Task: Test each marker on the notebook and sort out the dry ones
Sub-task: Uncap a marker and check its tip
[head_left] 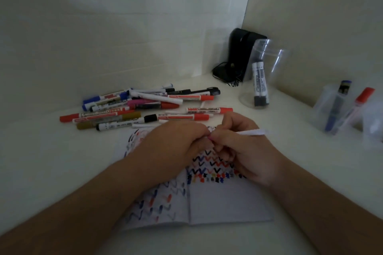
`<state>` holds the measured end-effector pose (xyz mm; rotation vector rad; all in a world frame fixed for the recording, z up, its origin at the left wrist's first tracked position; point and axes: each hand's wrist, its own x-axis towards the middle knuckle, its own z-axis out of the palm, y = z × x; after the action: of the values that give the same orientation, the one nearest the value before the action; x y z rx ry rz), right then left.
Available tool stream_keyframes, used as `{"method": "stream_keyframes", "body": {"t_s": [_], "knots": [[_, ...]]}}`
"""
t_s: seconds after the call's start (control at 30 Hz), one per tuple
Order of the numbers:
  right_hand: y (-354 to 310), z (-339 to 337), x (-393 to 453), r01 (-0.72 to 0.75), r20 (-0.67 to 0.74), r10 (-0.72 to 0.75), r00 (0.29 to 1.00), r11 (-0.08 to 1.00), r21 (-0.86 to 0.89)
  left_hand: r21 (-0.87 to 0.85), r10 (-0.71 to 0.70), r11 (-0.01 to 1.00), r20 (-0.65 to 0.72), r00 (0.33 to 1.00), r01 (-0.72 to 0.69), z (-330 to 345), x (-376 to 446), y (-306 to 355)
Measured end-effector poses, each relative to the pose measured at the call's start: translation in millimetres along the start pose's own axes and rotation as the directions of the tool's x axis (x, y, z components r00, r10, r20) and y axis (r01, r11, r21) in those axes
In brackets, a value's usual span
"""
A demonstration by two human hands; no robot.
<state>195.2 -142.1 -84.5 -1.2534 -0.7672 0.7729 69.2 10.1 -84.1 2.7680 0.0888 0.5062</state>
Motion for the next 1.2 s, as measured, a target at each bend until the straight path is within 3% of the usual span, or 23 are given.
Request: {"method": "stream_keyframes", "body": {"t_s": [0.17, 0.23, 0.33, 0.4, 0.53, 0.63, 0.83, 0.97, 1.2], "knots": [[-18, -15, -2, -0.004, 0.056, 0.003, 0.998, 1.000, 0.018, -0.060, -0.086, 0.993, 0.203, 0.975, 0.100, -7, -2, 10], [-40, -36, -2, 0.107, -0.013, -0.106, 0.994, 0.983, 0.149, -0.121, -0.151, 0.973, 0.315, 0.937, 0.197, -13, -4, 4], [-67, -60, -9, 0.239, -0.152, -0.211, 0.966, 0.950, 0.200, -0.126, -0.145, 0.973, 0.321, 0.936, 0.194, -17, -9, 1], [-66, -59, -19, 0.189, -0.125, -0.174, 0.977, 0.974, 0.122, -0.109, -0.119, 0.980, 0.358, 0.926, 0.168, -16, -9, 7], [-40, -39, -33, -0.030, 0.133, 0.052, 0.990, 0.986, -0.163, -0.027, -0.063, 0.996, 0.413, 0.908, 0.082, -11, -9, 12], [-19, -32, -41, -0.065, 0.059, 0.093, 0.994, 0.927, -0.371, -0.041, -0.063, 0.995, 0.446, 0.893, 0.091, -10, -11, 10], [-8, -25, -47, -0.081, -0.046, 0.067, 0.997, 0.858, -0.508, -0.035, -0.058, 0.996, 0.441, 0.896, 0.082, -6, -10, 10], [-5, -22, -46, -0.108, -0.128, 0.046, 0.991, 0.840, -0.532, -0.036, -0.057, 0.996, 0.451, 0.891, 0.081, -7, -9, 10], [-5, -22, -46, -0.124, -0.111, 0.071, 0.991, 0.792, -0.597, -0.041, -0.063, 0.995, 0.451, 0.891, 0.091, -5, -9, 7]]}}
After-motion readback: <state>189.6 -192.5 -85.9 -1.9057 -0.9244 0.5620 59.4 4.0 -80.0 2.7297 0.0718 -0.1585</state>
